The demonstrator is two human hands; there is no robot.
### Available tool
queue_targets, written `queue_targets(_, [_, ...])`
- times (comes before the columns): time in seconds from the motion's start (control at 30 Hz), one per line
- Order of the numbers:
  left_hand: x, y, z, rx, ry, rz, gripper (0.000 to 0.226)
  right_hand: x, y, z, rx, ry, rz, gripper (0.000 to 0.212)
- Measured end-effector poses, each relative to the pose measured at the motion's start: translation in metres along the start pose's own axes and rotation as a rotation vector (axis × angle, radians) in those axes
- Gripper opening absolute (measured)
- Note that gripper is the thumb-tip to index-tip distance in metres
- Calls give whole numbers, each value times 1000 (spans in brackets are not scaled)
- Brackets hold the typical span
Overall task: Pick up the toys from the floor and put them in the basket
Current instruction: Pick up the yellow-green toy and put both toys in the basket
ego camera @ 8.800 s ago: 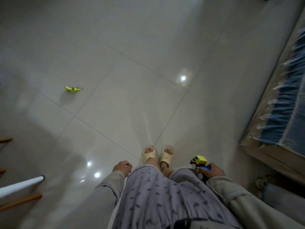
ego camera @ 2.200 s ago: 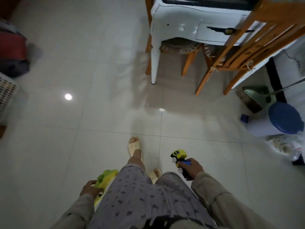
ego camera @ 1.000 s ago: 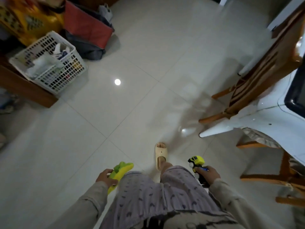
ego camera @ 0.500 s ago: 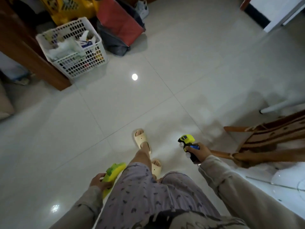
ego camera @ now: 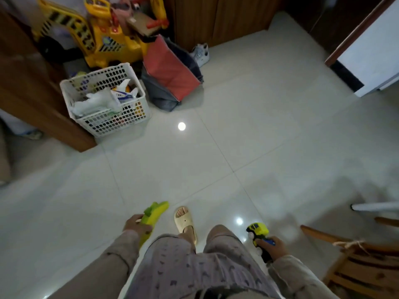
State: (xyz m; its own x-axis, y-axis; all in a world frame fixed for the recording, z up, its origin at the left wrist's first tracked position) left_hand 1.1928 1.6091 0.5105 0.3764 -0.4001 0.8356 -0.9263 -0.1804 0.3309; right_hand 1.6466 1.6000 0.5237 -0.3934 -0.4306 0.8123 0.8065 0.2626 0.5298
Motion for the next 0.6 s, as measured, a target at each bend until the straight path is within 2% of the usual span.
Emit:
queue_targets(0.07, [-13, -4, -44, -44, -52, 23, 54, -9, 6, 21, -36, -6, 8, 42])
queue_targets(0.13, [-24, -8, -82, -67, -90, 34, 57, -12, 13, 45, -47, -27, 13, 16])
queue_targets(0.27, [-43, -12, -129, -46, -87, 29, 58, -30, 26, 110, -39, 30, 15, 14])
queue_targets(0.33, [-51, -14, -142, -19, -68, 31, 60, -45, 29, 143, -61, 10, 1, 34])
queue_targets(0.43, [-61, -11, -151, 85, 3, -29, 65, -75, 31, 200, -39, 2, 13, 36])
queue_targets(0.53, [-74, -3, -143, 145, 114, -102, 48, -101, 33, 272, 58, 34, 60, 23])
queue_targets(0.6, [-82, 2, -136, 181, 198, -151, 33, -117, 29, 325, 204, 96, 103, 24])
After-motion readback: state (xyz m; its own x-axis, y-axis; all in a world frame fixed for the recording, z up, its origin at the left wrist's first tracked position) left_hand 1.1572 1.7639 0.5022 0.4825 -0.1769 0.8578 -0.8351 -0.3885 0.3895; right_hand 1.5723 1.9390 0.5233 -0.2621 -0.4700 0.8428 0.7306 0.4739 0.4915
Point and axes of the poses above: each hand's wrist, its own x-axis away from the middle knuckle, its own y-axis out of the back of the hand, z = x × y, the point moved 8 cm from there along -x, towards the middle knuckle, and after that the axes turned 4 degrees about x, right-handed, at the moved point
